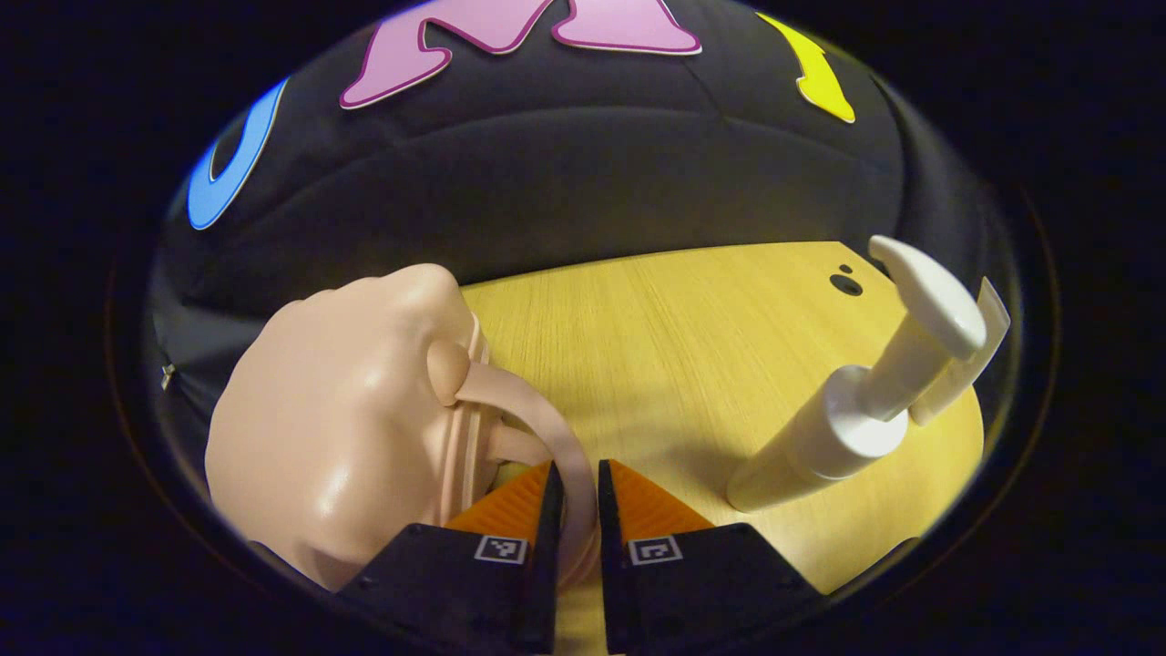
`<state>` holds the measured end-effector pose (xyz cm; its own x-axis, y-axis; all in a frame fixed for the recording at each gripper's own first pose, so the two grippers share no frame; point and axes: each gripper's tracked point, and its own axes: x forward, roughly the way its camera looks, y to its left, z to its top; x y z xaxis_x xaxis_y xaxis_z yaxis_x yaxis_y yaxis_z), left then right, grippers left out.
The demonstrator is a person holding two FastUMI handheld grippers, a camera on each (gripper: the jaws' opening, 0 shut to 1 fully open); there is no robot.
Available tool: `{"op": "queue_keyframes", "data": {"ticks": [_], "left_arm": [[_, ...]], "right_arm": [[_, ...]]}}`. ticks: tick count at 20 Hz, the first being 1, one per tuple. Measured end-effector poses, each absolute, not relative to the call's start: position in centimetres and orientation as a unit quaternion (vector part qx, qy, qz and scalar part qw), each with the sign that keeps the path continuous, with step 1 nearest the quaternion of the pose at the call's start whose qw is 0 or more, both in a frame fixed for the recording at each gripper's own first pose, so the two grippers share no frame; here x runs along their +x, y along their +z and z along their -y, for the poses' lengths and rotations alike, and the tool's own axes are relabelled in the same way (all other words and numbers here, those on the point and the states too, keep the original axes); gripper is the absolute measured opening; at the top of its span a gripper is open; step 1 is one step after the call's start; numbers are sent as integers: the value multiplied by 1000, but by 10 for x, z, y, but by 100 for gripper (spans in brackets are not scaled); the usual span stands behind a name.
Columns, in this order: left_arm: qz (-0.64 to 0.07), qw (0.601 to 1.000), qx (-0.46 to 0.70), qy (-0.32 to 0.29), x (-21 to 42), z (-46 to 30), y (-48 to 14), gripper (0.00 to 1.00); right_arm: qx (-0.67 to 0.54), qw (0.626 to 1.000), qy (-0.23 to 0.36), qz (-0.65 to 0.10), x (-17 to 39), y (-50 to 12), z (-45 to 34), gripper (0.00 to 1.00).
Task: First open the suitcase, pack the skin care products into it, and then close the suitcase.
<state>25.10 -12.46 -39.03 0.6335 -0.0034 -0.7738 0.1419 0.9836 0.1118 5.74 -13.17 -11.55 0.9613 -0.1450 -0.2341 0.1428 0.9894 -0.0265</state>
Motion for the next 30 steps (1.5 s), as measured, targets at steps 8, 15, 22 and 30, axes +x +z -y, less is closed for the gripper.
{"op": "queue_keyframes", "data": {"ticks": [8,15,22,30], "left_arm": [[-419,906,-57,-29,257,121,-272,14],[-412,902,-120,-52,278,25,-154,14],[-419,906,-28,-53,285,-101,-124,14],[-417,898,130,42,305,-283,-139,12]], "right_arm": [[-6,991,-63,-121,66,-118,124,97],[14,994,-28,-108,82,-107,92,97],[1,995,-13,-103,86,-104,79,98],[-25,993,-11,-117,90,-112,67,97]]}}
